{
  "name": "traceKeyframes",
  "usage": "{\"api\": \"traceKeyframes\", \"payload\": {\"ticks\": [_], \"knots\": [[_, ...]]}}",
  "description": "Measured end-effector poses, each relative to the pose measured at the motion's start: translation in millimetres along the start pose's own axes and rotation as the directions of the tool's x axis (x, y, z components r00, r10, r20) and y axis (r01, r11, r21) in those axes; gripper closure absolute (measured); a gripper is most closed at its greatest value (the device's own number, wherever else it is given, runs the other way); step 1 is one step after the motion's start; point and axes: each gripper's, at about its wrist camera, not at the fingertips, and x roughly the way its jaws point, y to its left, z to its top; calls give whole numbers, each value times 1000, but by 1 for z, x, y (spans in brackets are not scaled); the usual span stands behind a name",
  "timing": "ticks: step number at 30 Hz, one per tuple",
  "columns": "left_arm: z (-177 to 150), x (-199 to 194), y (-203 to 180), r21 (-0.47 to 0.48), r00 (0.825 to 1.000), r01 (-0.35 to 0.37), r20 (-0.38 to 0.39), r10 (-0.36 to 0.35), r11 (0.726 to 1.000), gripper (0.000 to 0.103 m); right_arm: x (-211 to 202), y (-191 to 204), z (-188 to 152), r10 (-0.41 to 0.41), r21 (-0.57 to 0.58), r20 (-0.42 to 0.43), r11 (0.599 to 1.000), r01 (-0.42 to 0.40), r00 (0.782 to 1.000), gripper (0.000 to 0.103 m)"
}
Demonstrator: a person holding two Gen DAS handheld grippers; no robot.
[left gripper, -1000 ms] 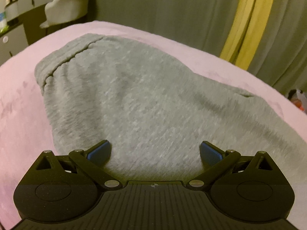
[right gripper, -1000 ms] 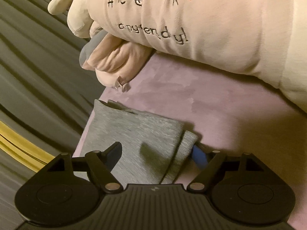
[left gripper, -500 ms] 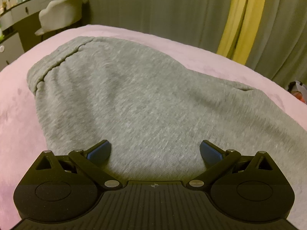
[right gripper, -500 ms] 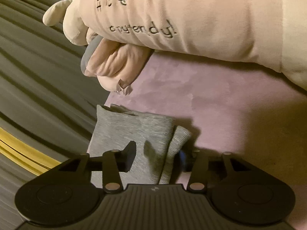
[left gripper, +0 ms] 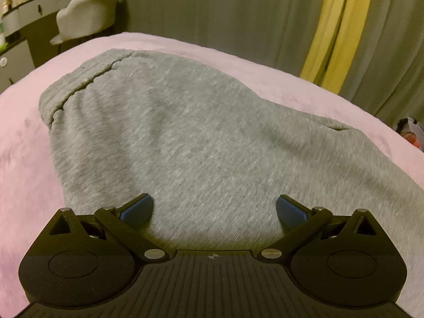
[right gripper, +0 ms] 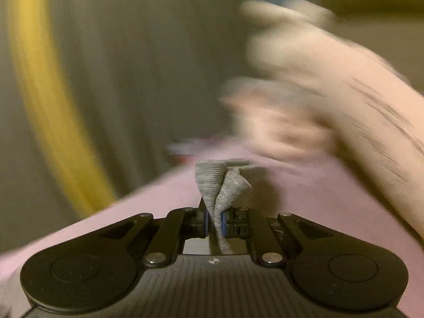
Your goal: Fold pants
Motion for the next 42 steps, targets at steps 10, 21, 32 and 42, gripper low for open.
{"api": "traceKeyframes", "payload": {"ticks": [10, 21, 32, 42], "knots": [[1, -21, 25, -127, 997, 77, 9, -77, 989, 0, 46, 186, -141, 182, -412, -522, 801, -434, 833, 91], [-1, -14, 14, -64, 993, 114, -8, -115, 991, 0, 2, 184, -114, 242, -350, -393, 853, -388, 887, 91], [-5, -11, -3, 42, 992, 128, -20, -127, 991, 0, 4, 138, -90, 401, 74, -461, 906, -416, 792, 55], [-15, -10, -29, 194, 994, 108, -17, -107, 975, 0, 45, 136, -100, 296, 127, -427, 955, -268, 854, 87]]}}
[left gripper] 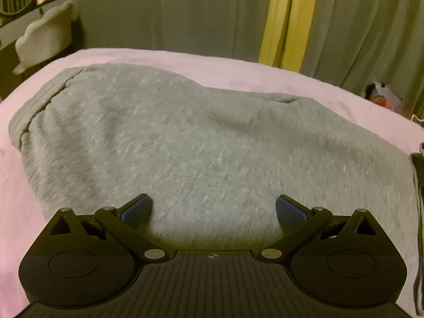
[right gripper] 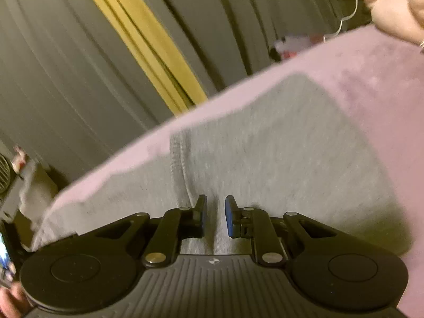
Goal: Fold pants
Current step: 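Lay the leg flat with the right tool while the left tool grasps the crease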
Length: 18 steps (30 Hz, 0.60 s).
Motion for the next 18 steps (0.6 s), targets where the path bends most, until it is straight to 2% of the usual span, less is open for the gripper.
{"api": "traceKeyframes", "payload": {"ticks": [2, 5, 7, 9, 10, 11, 12, 13, 14, 16, 17, 18], "knots": [[0, 0, -1, 1, 1000, 0, -2, 0, 1000, 0, 17, 8, -19, -19, -58, -139, 998, 11, 990, 86], [0, 0, 1, -11, 1000, 8, -4, -8, 1000, 0, 7, 30, -31, 13, -217, -137, 975, -43, 991, 86], [0, 0, 2, -14, 1000, 12, -5, -12, 1000, 0, -7, 28, -22, 48, -145, -50, 988, -55, 998, 86], [0, 0, 3, -13, 1000, 17, -7, -17, 1000, 0, -13, 21, -10, -4, -78, 49, 997, 8, 999, 86], [0, -1, 3, -9, 1000, 20, -6, -20, 1000, 0, -13, 17, -5, -47, -45, 80, 998, 50, 996, 86], [0, -2, 2, -7, 1000, 24, -5, -24, 1000, 0, -11, 14, -3, -57, -25, 83, 998, 59, 995, 86], [0, -3, 3, -8, 999, 33, -3, -33, 999, 0, -4, 11, -4, -50, -14, 53, 999, 51, 997, 80], [-1, -4, 3, -11, 999, 42, -1, -42, 999, 0, 10, 9, -9, -42, -15, -40, 999, 41, 998, 77], [-1, -5, 3, -15, 999, 51, 2, -51, 999, 0, 25, 10, -17, -22, -15, -167, 1000, 20, 986, 77], [-1, -7, 3, -16, 998, 62, 9, -62, 998, 0, 15, 23, -27, -19, -114, -123, 993, 5, 992, 77], [-1, -8, 3, -14, 998, 67, 11, -67, 998, 0, 11, 27, -25, 5, -123, -136, 992, -21, 991, 77], [-1, -9, 2, -7, 997, 76, 16, -76, 997, 0, 3, 25, -24, 41, -87, -129, 995, -52, 991, 77]]}}
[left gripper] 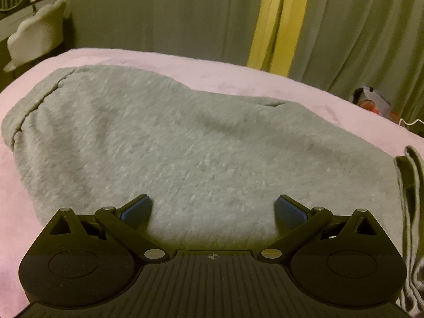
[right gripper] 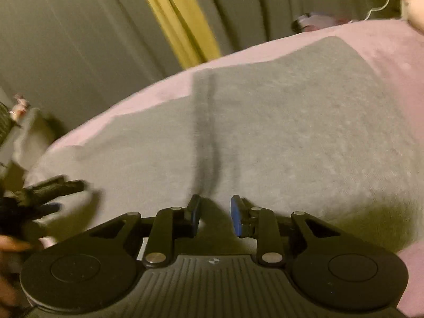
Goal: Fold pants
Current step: 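Lay the leg flat with the right tool while the left tool grasps the crease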
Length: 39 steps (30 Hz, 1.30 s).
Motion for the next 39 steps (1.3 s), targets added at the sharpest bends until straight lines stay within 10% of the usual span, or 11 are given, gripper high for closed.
{"api": "traceKeyframes", "payload": {"ticks": [5, 15, 18, 28, 39], "knots": [[0, -16, -18, 76, 994, 98, 39, -102, 992, 0, -23, -27, 6, -311, 50, 7, 949, 311, 950, 40], [-3, -30, -115, 266, 925, 380, -98, -367, 886, 2, -69, -32, 1, -442, -11, 47, 897, 443, 896, 13], [-1, -20, -150, 304, 917, 399, -134, -376, 865, 17, -75, -37, 3, -484, -36, 71, 873, 487, 872, 10], [-2, 18, -184, 206, 862, 485, -275, -425, 850, 68, -61, -80, 5, -361, 130, -12, 924, 359, 933, 8], [4, 30, -174, 19, 792, 551, -327, -515, 835, 64, -62, -92, 3, -317, 216, -19, 925, 314, 948, 8]]}}
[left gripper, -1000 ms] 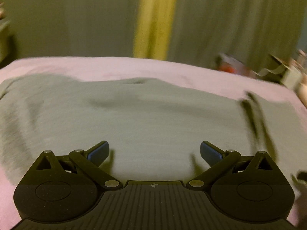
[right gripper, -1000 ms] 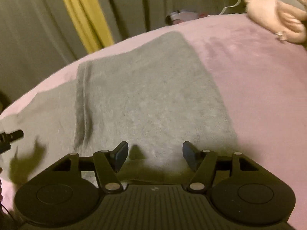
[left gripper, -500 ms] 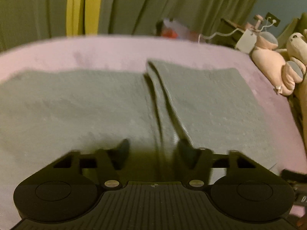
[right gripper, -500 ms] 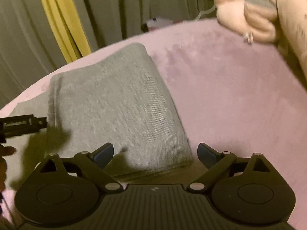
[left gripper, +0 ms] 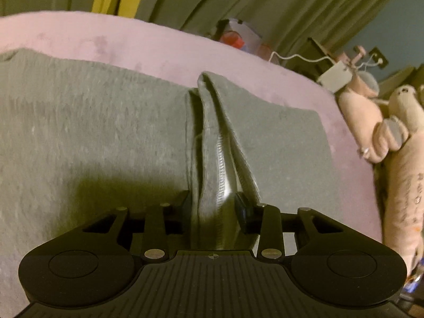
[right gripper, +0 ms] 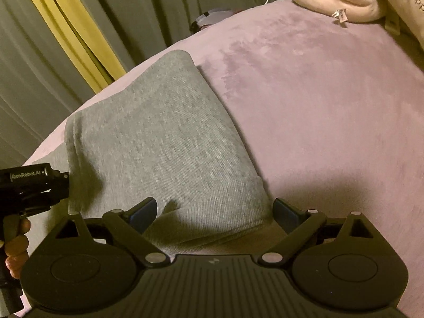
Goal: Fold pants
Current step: 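Lay the leg flat with the right tool while the left tool grasps the crease, then pull the pinched crease taut with the left tool, then open it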
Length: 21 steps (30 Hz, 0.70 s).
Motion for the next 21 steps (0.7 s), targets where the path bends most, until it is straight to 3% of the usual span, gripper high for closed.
{"api": "traceKeyframes", "payload": {"ticks": [4, 6, 8, 11, 15, 21], "knots": [[-2, -4, 6, -30, 999, 47, -8, -47, 998, 64, 2, 0, 0, -3, 4, -9, 1000, 3, 1000, 8], [-3, -9, 9, -22, 998, 65, 0, -65, 998, 59, 1, -1, 0, -1, 5, -9, 1000, 1, 1000, 8], [-3, -11, 12, -27, 997, 83, 4, -83, 996, 48, 2, -1, 0, 0, 10, -13, 1000, 0, 1000, 8], [-4, -10, 22, -66, 996, 86, 5, -86, 994, 43, 3, -1, 1, -2, 10, -15, 1000, 2, 1000, 8], [-6, -10, 29, -137, 988, 154, 9, -155, 978, 35, 3, -1, 0, -2, 14, -16, 1000, 3, 1000, 8], [-1, -10, 23, -114, 974, 226, 15, -225, 968, 24, 6, -2, 0, 1, 26, -26, 1000, 0, 1000, 8]]}}
